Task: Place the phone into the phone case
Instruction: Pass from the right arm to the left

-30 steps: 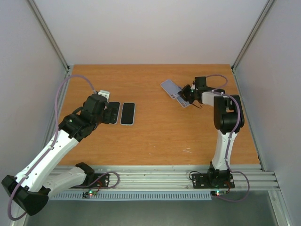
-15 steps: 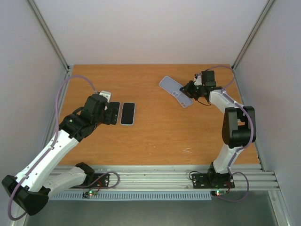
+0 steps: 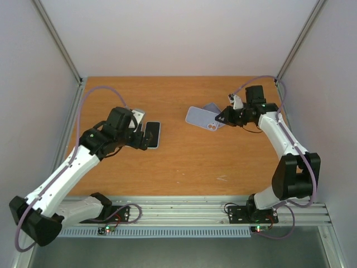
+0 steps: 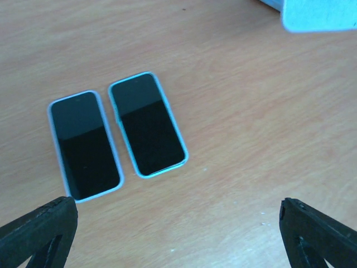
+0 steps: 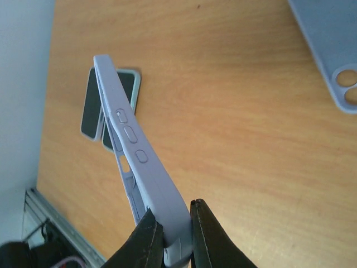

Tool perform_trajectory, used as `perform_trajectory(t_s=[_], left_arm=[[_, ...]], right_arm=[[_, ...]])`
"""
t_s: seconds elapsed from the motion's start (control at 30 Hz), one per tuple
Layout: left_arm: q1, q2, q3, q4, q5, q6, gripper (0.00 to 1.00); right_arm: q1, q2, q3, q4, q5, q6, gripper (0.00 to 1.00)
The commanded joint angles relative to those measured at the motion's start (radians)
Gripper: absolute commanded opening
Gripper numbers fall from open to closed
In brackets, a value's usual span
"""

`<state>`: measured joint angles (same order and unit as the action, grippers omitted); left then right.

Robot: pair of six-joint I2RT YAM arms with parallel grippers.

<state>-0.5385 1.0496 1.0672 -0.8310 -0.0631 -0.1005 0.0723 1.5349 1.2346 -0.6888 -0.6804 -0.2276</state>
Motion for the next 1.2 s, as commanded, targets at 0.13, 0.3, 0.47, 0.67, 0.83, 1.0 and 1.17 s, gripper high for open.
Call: perform_trajectory(t_s=[0.13,0.3,0.47,0.67,0.83,1.0,1.17], left_arm=[[0.003,0.157,0.148,-0.04,0.268,0.024,0.99],[-0.006,0.216,0.161,-0.017,0.383,-0.013,0.98],[-0.031,0.256,0.141,0.035,0.477,-0.027,0.96],[-0.07,0.319,0.145,0.023,0.547,0.001,0.9],[-0.09,0.345,0.141,0.025,0.627,0.028,0.79],[-0.097,0.361,0.138,0.023,0.684,0.043,0.62],[-0.111,0.386,0.138,0.007,0.704,0.056,0.41]], right_arm=[[0.107,-0.091,0.038,-0.237,-0.035,-0.213,0.01],[0.217,-0.074,0.075,-0.303,-0.017,-0.275,0.01],[0.298,-0.05,0.103,-0.345,-0.021,-0.325,0.01],[0.372,-0.039,0.124,-0.38,-0.036,-0.382,0.01],[0.405,-0.029,0.133,-0.396,-0.046,-0.41,0.01],[0.417,-0.025,0.137,-0.403,-0.059,-0.426,0.01],[0.426,-0.023,0.134,-0.402,-0.072,-0.438,0.01]])
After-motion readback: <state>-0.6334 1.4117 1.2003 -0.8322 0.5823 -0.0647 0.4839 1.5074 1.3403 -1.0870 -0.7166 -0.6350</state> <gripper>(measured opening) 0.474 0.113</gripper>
